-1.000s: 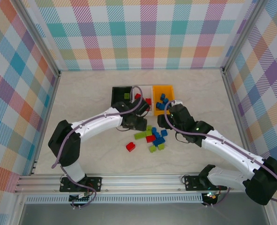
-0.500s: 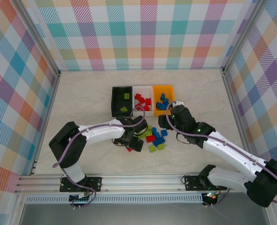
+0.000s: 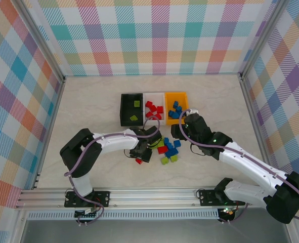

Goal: Sort the legos into containers by color

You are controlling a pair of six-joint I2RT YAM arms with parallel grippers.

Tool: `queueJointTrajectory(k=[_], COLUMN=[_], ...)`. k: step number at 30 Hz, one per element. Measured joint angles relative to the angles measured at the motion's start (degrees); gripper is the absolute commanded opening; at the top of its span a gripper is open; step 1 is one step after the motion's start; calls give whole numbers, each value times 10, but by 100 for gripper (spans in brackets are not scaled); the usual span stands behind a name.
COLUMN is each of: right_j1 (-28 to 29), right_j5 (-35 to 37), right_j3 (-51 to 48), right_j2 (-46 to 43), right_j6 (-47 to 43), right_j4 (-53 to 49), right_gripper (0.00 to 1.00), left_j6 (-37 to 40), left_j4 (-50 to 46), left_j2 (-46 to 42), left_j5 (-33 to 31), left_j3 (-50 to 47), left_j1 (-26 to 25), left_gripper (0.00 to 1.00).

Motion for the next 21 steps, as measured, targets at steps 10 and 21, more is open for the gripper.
queueJointTrajectory(k=[10,21], right_j1=[-1,-4], right_j5=[3,6], right_j3=[-1,-8], right_j2=[-5,-6], right_j6=[0,2], right_j4=[0,0], right_gripper=[72,72], left_j6=[-6,2], left_j4=[-22,-20], left_j2=[-20,101], left_j5=[-30,-125], left_j3=[33,403], left_j1=[11,94], left_gripper=[35,33])
